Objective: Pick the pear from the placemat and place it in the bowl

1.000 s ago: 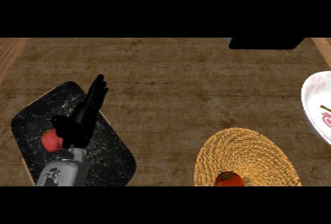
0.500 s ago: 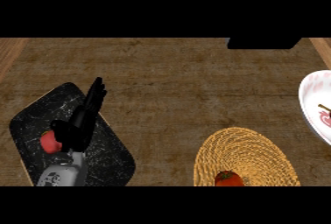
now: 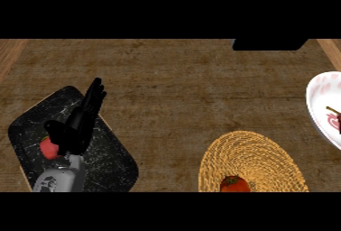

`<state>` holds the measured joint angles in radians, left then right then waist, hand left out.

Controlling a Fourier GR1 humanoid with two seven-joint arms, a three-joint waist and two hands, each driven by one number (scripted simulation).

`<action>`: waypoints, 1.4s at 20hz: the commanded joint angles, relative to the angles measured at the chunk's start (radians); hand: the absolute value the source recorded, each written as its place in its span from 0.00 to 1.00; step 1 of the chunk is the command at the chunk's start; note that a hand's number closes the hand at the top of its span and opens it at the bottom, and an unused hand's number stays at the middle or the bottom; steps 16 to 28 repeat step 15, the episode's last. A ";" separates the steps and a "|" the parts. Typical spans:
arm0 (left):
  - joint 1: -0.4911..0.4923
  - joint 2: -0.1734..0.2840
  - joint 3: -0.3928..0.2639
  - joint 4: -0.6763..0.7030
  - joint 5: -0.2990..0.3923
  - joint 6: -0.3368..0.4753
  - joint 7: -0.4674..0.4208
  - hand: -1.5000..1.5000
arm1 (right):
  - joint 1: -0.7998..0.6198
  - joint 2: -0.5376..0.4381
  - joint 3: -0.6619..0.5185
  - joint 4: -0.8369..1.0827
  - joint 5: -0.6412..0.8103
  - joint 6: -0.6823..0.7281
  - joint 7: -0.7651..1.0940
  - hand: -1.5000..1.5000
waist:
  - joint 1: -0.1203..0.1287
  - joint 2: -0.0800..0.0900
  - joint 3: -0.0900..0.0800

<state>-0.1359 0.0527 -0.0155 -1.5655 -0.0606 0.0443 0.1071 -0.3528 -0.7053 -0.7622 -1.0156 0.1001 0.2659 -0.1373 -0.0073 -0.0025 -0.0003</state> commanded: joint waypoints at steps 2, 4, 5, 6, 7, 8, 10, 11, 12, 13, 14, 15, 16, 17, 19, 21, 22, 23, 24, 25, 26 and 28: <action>0.010 0.001 0.002 0.021 0.008 -0.018 -0.034 0.50 | 0.081 -0.075 -0.099 0.066 -0.129 0.135 -0.028 0.00 | 0.002 0.002 0.000; -0.008 -0.007 -0.007 0.019 -0.015 0.004 -0.017 0.50 | 0.147 -0.068 -0.111 0.002 -0.176 0.207 -0.012 0.00 | -0.003 0.000 0.000; 0.006 -0.028 -0.027 0.015 -0.028 0.017 -0.030 0.50 | 0.169 -0.053 -0.106 0.066 -0.160 0.202 -0.096 0.00 | 0.001 0.002 0.001; -0.023 0.011 0.021 0.028 0.011 -0.018 -0.032 0.50 | 0.176 -0.073 -0.132 0.055 -0.200 0.240 -0.082 0.00 | 0.000 0.002 0.000; 0.020 -0.003 -0.015 -0.021 -0.018 0.000 -0.005 0.50 | 0.187 -0.099 -0.137 0.121 -0.196 0.268 -0.143 0.00 | 0.005 0.002 0.001; -0.024 -0.022 -0.014 0.047 -0.023 0.010 -0.045 0.50 | 0.231 -0.045 -0.135 0.029 -0.212 0.258 -0.124 0.00 | -0.001 0.001 0.000; 0.026 -0.018 -0.017 0.011 -0.018 0.001 -0.043 0.50 | 0.214 -0.124 -0.132 0.097 -0.228 0.311 -0.112 0.00 | 0.005 0.002 0.000; 0.057 0.007 -0.007 -0.054 0.003 -0.024 -0.014 0.50 | 0.263 -0.078 -0.145 0.016 -0.253 0.313 -0.092 0.00 | 0.004 0.000 0.000; 0.051 -0.035 -0.060 -0.073 -0.046 0.021 0.019 0.50 | 0.273 -0.079 -0.133 0.098 -0.223 0.334 -0.205 0.00 | 0.006 0.001 0.001; -0.059 0.020 0.043 0.046 0.023 -0.029 -0.009 0.50 | 0.253 -0.066 -0.100 0.100 -0.197 0.298 -0.216 0.00 | 0.004 0.003 0.001; 0.014 -0.026 -0.037 -0.047 -0.037 0.019 0.040 0.50 | 0.317 -0.012 -0.120 -0.032 -0.241 0.295 -0.139 0.00 | 0.002 0.001 0.000; 0.031 0.005 0.000 -0.012 -0.006 -0.021 -0.014 0.50 | 0.274 -0.070 -0.108 0.053 -0.239 0.305 -0.151 0.00 | 0.006 0.002 0.000; 0.031 0.005 0.000 -0.012 -0.006 -0.021 -0.014 0.50 | 0.274 -0.070 -0.108 0.053 -0.239 0.305 -0.151 0.00 | 0.006 0.002 0.000; 0.031 0.005 0.000 -0.012 -0.006 -0.021 -0.014 0.50 | 0.274 -0.070 -0.108 0.053 -0.239 0.305 -0.151 0.00 | 0.006 0.002 0.000; 0.031 0.005 0.000 -0.012 -0.006 -0.021 -0.014 0.50 | 0.274 -0.070 -0.108 0.053 -0.239 0.305 -0.151 0.00 | 0.006 0.002 0.000; 0.031 0.005 0.000 -0.012 -0.006 -0.021 -0.014 0.50 | 0.274 -0.070 -0.108 0.053 -0.239 0.305 -0.151 0.00 | 0.006 0.002 0.000; 0.031 0.005 0.000 -0.012 -0.006 -0.021 -0.014 0.50 | 0.274 -0.070 -0.108 0.053 -0.239 0.305 -0.151 0.00 | 0.006 0.002 0.000; 0.031 0.005 0.000 -0.012 -0.006 -0.021 -0.014 0.50 | 0.274 -0.070 -0.108 0.053 -0.239 0.305 -0.151 0.00 | 0.006 0.002 0.000; 0.031 0.005 0.000 -0.012 -0.006 -0.021 -0.014 0.50 | 0.274 -0.070 -0.108 0.053 -0.239 0.305 -0.151 0.00 | 0.006 0.002 0.000; 0.031 0.005 0.000 -0.012 -0.006 -0.021 -0.014 0.50 | 0.274 -0.070 -0.108 0.053 -0.239 0.305 -0.151 0.00 | 0.006 0.002 0.000; 0.031 0.005 0.000 -0.012 -0.006 -0.021 -0.014 0.50 | 0.274 -0.070 -0.108 0.053 -0.239 0.305 -0.151 0.00 | 0.006 0.002 0.000; 0.031 0.005 0.000 -0.012 -0.006 -0.021 -0.014 0.50 | 0.274 -0.070 -0.108 0.053 -0.239 0.305 -0.151 0.00 | 0.006 0.002 0.000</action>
